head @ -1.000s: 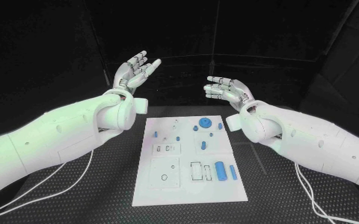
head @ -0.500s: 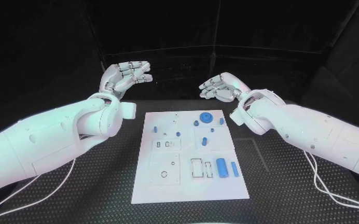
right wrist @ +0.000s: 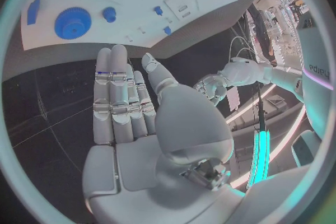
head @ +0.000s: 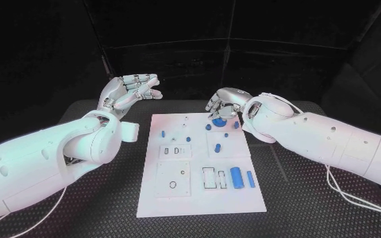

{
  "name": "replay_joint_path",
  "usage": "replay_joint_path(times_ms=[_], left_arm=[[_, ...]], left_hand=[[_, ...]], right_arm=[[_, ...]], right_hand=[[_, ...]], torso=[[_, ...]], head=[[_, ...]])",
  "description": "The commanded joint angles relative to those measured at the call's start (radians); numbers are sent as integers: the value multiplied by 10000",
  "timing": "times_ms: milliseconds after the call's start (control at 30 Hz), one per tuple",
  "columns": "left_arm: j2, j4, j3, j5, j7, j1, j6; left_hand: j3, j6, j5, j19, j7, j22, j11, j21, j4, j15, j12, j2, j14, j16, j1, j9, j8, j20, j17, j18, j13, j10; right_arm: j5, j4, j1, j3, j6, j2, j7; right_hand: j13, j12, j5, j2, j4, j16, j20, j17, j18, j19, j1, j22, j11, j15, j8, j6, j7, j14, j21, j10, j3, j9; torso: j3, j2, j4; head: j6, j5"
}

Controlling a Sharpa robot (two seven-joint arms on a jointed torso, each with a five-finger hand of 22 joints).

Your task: Assemble the parts on the task board

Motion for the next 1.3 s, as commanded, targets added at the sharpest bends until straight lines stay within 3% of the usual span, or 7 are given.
replay_joint_path(times_ms=[33, 333, 433, 567, 700, 1000, 1300], left_arm=[[-29, 168, 12, -145, 5, -28, 334], [-58, 348, 13, -148, -65, -115, 441], [-72, 374, 13, -148, -80, -121, 456], [-82, 390, 14, -148, -96, -124, 469], [-81, 387, 14, -148, -110, -125, 483], [-68, 370, 14, -148, -140, -126, 529], [-102, 326, 15, -147, -150, -125, 547]], left_hand=[[-31, 79, -64, 81, -29, 11, -7, 45, -61, 3, -70, 52, 63, -53, 37, -14, -67, -8, 26, 130, -9, 60], [-51, 94, -65, 150, -21, 21, -8, 79, -78, -5, -107, 67, 95, -75, 30, -15, -98, -22, 64, 129, -9, 77], [-51, 94, -65, 150, -21, 21, -8, 79, -78, -5, -107, 67, 95, -75, 30, -15, -98, -22, 64, 129, -9, 77], [-55, 96, -65, 164, -18, 23, -8, 86, -85, -7, -117, 69, 104, -80, 32, -15, -106, -25, 73, 129, -10, 79], [-55, 96, -65, 164, -18, 23, -8, 86, -85, -7, -117, 69, 104, -80, 32, -15, -106, -25, 73, 129, -10, 79], [-57, 98, -64, 180, -13, 25, -7, 94, -94, -8, -128, 76, 111, -87, 38, -16, -117, -28, 83, 128, -10, 82], [-58, 98, -64, 192, -8, 27, -4, 99, -103, -8, -140, 84, 115, -96, 44, -16, -127, -31, 93, 126, -11, 82]], right_arm=[[-1510, -1, 33, 10, 933, 43, -778], [-2183, -106, 50, 10, 1248, 212, -1089], [-2247, -134, 65, 10, 1357, 254, -1073], [-2281, -177, 73, 10, 1471, 308, -1034], [-2293, -270, 77, 9, 1568, 378, -1012], [-2302, -545, 79, 8, 1776, 578, -936], [-2302, -658, 80, 8, 2019, 673, -921]], right_hand=[[24, 1, -6, -47, 21, 458, -24, 378, 101, 48, -90, 177, -27, -29, -82, 25, 7, 400, 297, -209, 48, -13], [65, 47, 60, -94, 108, 1909, -25, 1553, 104, -27, -129, 782, -32, -56, -96, -127, -39, 348, 1262, -433, 226, -8], [75, 75, 81, -79, 119, 3217, -44, 2863, 121, -35, -129, 1038, -71, -35, -87, -111, -49, 422, 1667, -367, 353, -6], [83, 97, 41, -63, 113, 5226, -64, 4920, -135, 482, -160, 3105, -86, -55, -85, -53, -68, 483, 3369, -183, 638, -7], [69, 61, 33, -92, 108, 6237, -22, 5910, -273, 581, -216, 4203, -90, -47, -84, -14, -57, 416, 4310, -115, 982, -6], [60, 47, 16, -170, 118, 7299, 19, 6989, -420, 751, -265, 5434, -69, -52, -86, 8, -61, 430, 5307, -50, 1537, -7], [59, 47, -10, -218, 163, 7570, 29, 7241, -451, 773, -314, 5749, -72, -42, -80, 45, -49, 415, 5577, -8, 1762, -5]], torso=[[-42, 202, 75], [-85, 438, 141], [-98, 484, 160], [-112, 520, 183], [-129, 553, 194], [-123, 569, 234], [-116, 594, 236]], head=[[-41, -47], [-41, -122], [-63, -138], [-70, -158], [-84, -164], [-191, -172], [-286, -146]])
